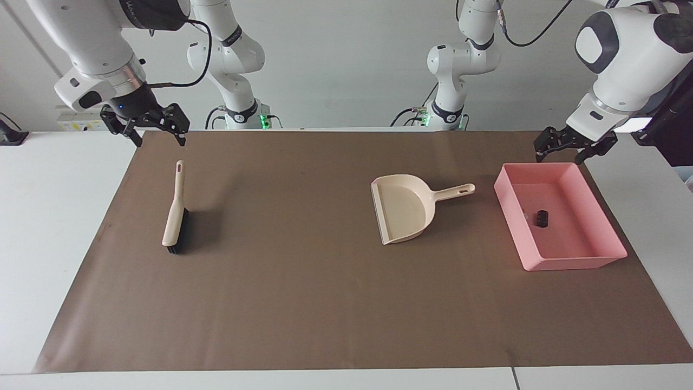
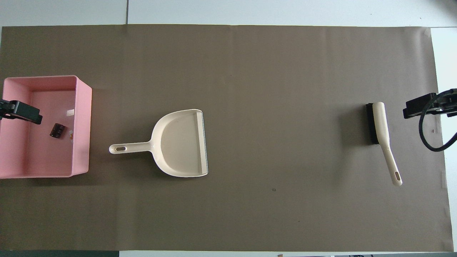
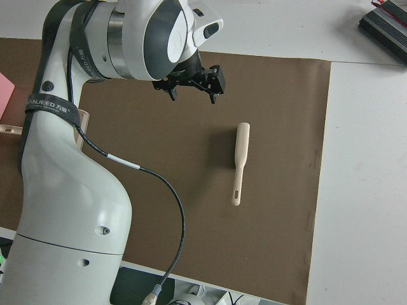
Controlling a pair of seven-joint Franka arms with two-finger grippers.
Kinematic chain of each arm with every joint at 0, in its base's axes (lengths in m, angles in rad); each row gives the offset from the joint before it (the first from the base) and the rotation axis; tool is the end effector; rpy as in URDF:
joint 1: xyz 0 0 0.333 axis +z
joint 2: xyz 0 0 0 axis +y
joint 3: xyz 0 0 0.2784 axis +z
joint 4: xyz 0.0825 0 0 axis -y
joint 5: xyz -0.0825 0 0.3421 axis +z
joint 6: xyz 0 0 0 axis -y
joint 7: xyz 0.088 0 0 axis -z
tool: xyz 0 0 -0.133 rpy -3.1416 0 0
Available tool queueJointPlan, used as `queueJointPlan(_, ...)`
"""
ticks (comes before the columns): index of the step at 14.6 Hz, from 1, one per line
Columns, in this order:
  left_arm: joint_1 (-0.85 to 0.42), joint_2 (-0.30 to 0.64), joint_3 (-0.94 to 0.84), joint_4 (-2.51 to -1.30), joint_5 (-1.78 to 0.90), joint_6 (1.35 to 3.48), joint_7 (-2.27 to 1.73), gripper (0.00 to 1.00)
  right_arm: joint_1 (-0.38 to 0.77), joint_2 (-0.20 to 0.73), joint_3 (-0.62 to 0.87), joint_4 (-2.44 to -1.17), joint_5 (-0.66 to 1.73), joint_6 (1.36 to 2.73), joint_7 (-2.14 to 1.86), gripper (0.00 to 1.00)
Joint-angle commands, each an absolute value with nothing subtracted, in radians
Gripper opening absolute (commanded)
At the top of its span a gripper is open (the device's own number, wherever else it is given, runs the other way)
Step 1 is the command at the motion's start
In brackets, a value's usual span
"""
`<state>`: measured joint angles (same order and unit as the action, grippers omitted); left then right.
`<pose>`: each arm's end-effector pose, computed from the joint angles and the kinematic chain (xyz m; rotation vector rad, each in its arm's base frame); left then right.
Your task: Clean e-waste and dump in bin
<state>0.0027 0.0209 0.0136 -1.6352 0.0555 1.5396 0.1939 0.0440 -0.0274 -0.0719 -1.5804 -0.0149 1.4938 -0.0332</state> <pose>0.5080 0.0158 0.5206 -3.0802 0.2766 0.1884 0.4951 -0.0163 0.5641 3.1291 0.0073 -0.0933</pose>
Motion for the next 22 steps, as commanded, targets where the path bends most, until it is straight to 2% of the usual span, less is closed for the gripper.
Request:
queueJointPlan(1,0.003,-0.001,0.008,-1.624,0.049,1.483,0.141,0.98,0.034,-0.041,-0.067,-1.591,-0.002,1.485,-0.028,0.99)
queueJointPlan(9,0.005,-0.031,0.008,-1.643,0.049,1.45,0.138,0.98,0.034,-0.041,-0.067,-1.591,-0.002,1.485,-0.028,0.99)
queueJointPlan(22,0.006,-0.02,0.009,-1.628,0.04,1.575,0.017,0.98,0.028,-0.04,-0.072,-1.591,0.006,1.526,-0.025,0.99)
